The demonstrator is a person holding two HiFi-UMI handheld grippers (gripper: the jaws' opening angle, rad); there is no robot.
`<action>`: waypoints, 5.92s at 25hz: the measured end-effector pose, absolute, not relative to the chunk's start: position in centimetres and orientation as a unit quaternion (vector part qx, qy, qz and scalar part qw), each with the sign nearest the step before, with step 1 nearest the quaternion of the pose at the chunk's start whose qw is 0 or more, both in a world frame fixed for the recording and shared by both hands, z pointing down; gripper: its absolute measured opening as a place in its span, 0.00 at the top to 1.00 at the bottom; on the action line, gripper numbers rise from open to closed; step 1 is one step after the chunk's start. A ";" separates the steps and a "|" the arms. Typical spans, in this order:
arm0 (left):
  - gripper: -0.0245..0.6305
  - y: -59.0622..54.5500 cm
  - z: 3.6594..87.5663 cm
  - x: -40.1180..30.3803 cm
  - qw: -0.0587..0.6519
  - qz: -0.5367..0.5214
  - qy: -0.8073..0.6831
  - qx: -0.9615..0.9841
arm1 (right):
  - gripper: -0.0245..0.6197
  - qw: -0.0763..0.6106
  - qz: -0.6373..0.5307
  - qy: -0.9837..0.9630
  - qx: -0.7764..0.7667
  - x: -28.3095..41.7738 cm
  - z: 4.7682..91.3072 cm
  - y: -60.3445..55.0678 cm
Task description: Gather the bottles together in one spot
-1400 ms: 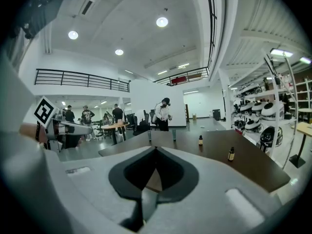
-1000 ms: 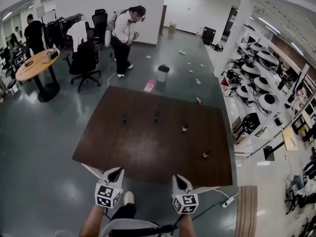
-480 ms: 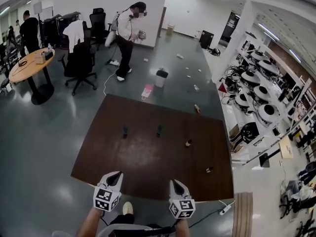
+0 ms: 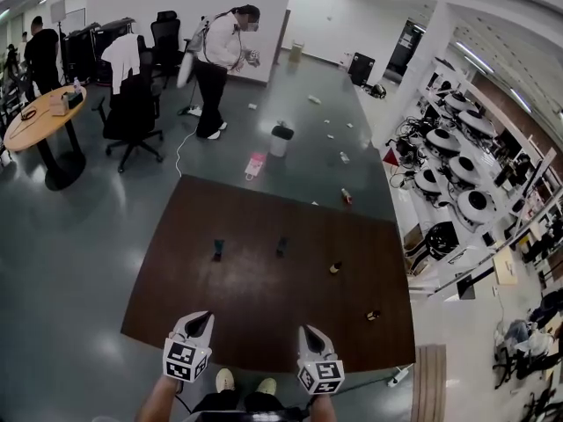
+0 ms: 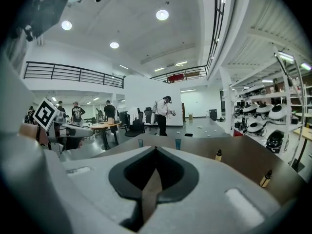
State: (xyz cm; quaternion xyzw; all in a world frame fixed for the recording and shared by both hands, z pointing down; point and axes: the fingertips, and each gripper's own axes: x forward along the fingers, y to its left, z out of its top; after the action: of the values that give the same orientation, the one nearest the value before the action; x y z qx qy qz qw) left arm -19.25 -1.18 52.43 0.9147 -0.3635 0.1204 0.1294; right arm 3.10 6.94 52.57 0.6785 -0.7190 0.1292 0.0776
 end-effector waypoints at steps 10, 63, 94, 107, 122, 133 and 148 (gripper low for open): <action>0.96 -5.0 54.8 -17.3 0.132 0.124 -0.379 0.907 | 0.96 0.081 0.125 -0.738 0.659 4.8 55.8 1.2; 0.96 -8.2 62.4 -16.4 0.180 0.150 -0.410 0.882 | 0.69 0.146 0.157 -0.743 0.633 10.5 69.8 -23.1; 0.96 -9.4 63.8 -16.6 0.199 0.162 -0.423 0.869 | 0.78 0.165 0.156 -0.741 0.632 11.0 71.9 -26.1; 0.96 -9.0 63.4 -16.8 0.197 0.160 -0.422 0.870 | 0.78 0.164 0.139 -0.745 0.632 10.7 70.5 -24.7; 0.96 -7.0 62.9 -16.2 0.193 0.153 -0.415 0.876 | 0.78 0.160 0.145 -0.776 0.592 6.5 68.8 -15.8; 0.96 -5.3 62.6 -16.4 0.193 0.148 -0.415 0.877 | 0.78 0.158 0.122 -0.819 0.539 -1.4 67.2 -9.3; 0.96 -3.7 63.1 -18.1 0.195 0.146 -0.422 0.873 | 0.78 0.178 0.144 -0.831 0.507 -5.7 70.1 -4.2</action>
State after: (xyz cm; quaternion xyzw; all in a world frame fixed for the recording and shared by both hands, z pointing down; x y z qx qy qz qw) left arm -18.13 -3.67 63.11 0.8730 -0.4224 0.1460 0.1954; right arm -5.68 -4.15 70.07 0.5068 -0.8311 0.1442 0.1781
